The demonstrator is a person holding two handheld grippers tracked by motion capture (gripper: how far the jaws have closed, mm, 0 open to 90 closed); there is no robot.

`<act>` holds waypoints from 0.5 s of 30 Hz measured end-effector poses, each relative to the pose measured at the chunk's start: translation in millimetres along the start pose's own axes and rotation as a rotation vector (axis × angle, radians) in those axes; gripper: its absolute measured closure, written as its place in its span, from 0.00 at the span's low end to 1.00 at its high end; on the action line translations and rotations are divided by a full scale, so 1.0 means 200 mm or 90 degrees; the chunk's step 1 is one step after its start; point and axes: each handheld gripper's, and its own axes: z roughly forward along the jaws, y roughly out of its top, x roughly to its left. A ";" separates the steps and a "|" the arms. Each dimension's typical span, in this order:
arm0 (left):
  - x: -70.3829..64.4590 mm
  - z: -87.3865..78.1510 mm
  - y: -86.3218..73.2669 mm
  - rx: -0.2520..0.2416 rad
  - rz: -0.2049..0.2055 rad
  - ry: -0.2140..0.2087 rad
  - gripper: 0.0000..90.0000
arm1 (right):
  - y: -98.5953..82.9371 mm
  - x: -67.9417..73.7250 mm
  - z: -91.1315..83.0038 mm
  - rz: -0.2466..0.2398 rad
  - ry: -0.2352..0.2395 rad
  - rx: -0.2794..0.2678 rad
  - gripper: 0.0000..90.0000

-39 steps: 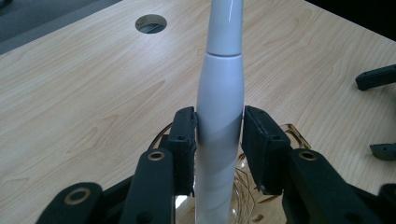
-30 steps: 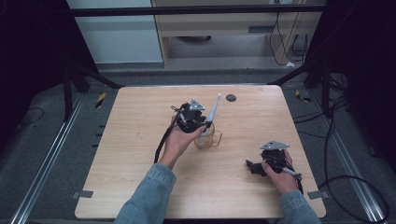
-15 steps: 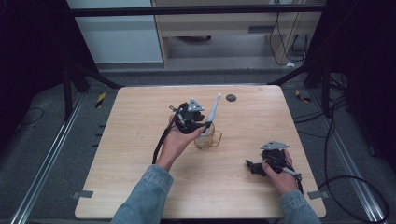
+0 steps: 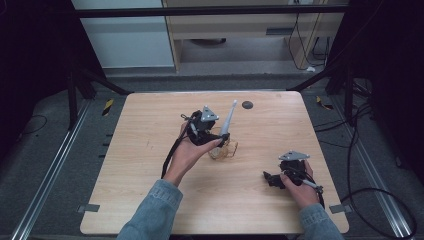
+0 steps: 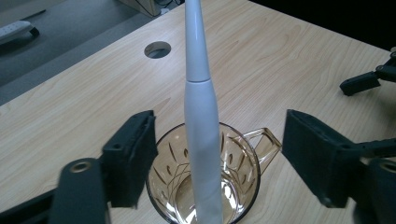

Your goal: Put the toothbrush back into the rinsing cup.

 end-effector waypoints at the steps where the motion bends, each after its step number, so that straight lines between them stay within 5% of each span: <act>1: 0.00 0.00 0.00 -0.002 0.000 0.001 0.24 | 0.00 0.00 0.00 0.000 0.000 0.000 0.00; 15: -0.04 -0.08 -0.04 -0.008 0.001 0.007 0.10 | 0.00 0.00 0.00 0.001 0.000 0.000 0.00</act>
